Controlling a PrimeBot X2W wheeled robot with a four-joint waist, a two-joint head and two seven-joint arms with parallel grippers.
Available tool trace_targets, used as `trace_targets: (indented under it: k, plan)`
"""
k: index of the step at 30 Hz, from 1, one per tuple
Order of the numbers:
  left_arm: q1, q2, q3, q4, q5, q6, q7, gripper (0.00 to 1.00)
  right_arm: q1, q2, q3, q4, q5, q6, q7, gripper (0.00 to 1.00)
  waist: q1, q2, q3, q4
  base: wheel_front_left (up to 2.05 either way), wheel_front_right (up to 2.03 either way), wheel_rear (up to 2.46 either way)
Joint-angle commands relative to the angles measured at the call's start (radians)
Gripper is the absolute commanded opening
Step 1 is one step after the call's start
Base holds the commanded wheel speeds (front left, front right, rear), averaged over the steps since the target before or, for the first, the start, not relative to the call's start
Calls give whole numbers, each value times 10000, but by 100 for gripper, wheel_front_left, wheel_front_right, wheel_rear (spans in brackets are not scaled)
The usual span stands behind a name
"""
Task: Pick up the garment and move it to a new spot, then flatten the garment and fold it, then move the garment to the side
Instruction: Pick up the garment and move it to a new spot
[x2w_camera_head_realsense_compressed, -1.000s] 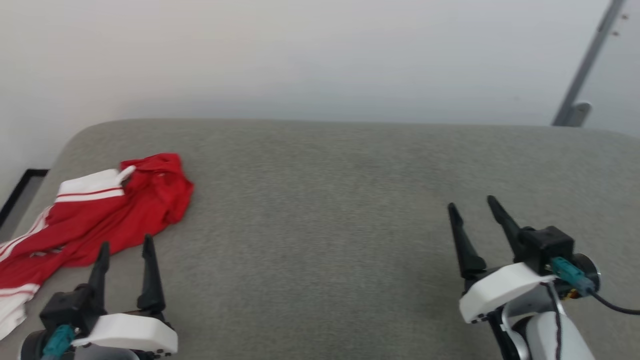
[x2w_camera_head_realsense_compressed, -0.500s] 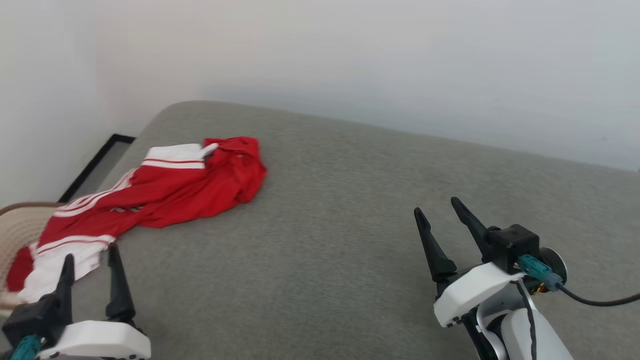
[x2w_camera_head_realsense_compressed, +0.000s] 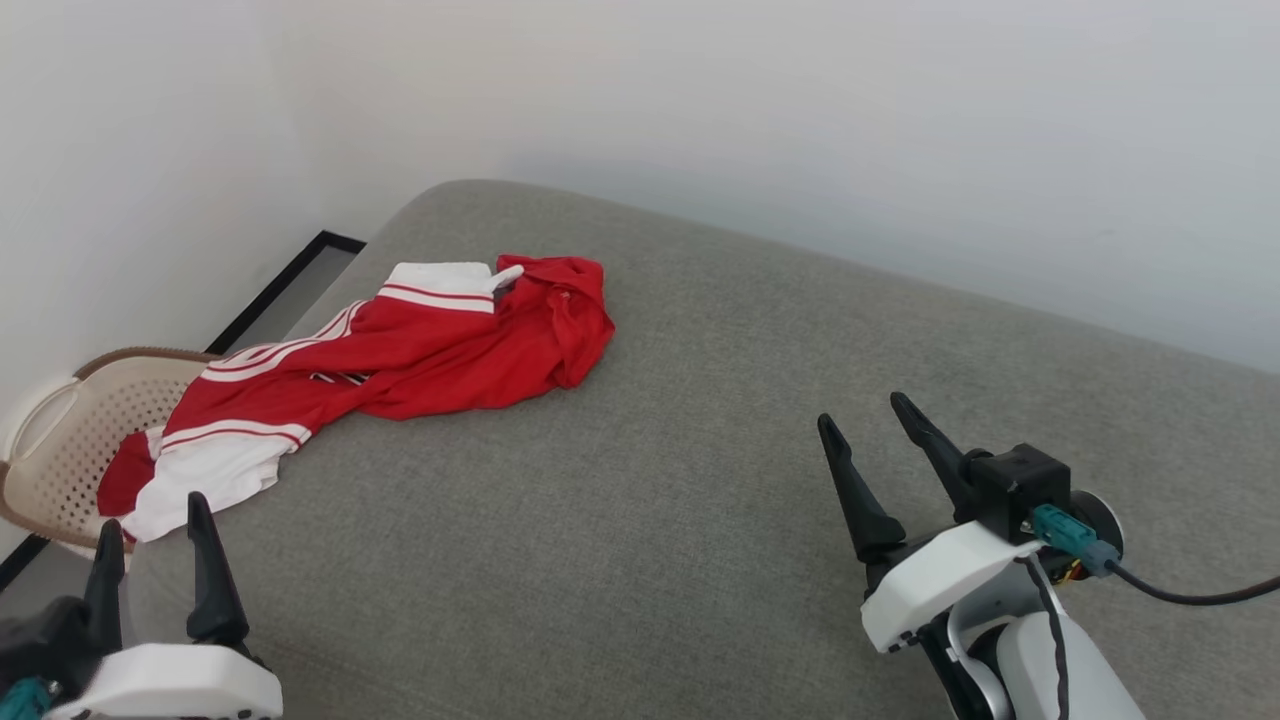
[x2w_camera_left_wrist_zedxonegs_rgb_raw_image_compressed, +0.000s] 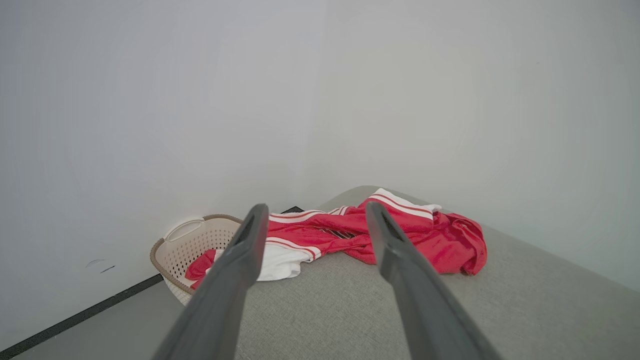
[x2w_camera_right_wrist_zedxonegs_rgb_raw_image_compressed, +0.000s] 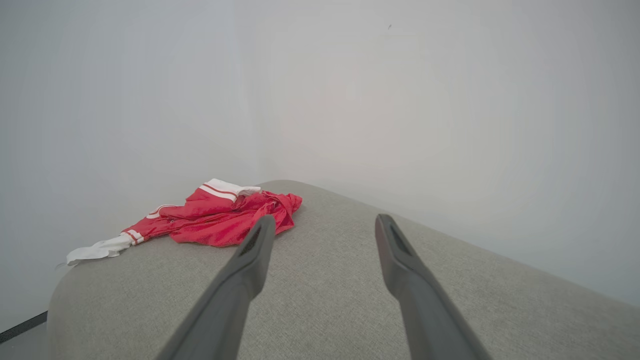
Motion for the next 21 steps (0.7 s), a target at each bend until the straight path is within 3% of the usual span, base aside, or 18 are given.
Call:
trace_targets:
  k: [1,13,21]
  plan:
    - [-193,18,49,43,-128,-23,15,100,-97,-9,-60,-46,-35,1,27,100,0,0,80,76,0,0,0]
    - [-2401,458,-74,1010,-425,-624,304,100,-504,-157,-375,-523,-343,1,294,100,0,0,1219,-398,0,0,0]
    - [-5247,1168,-1,3256,-925,-1629,626,100,-1332,-453,-502,-1123,-540,1,495,100,0,0,2960,-1389,0,0,0]
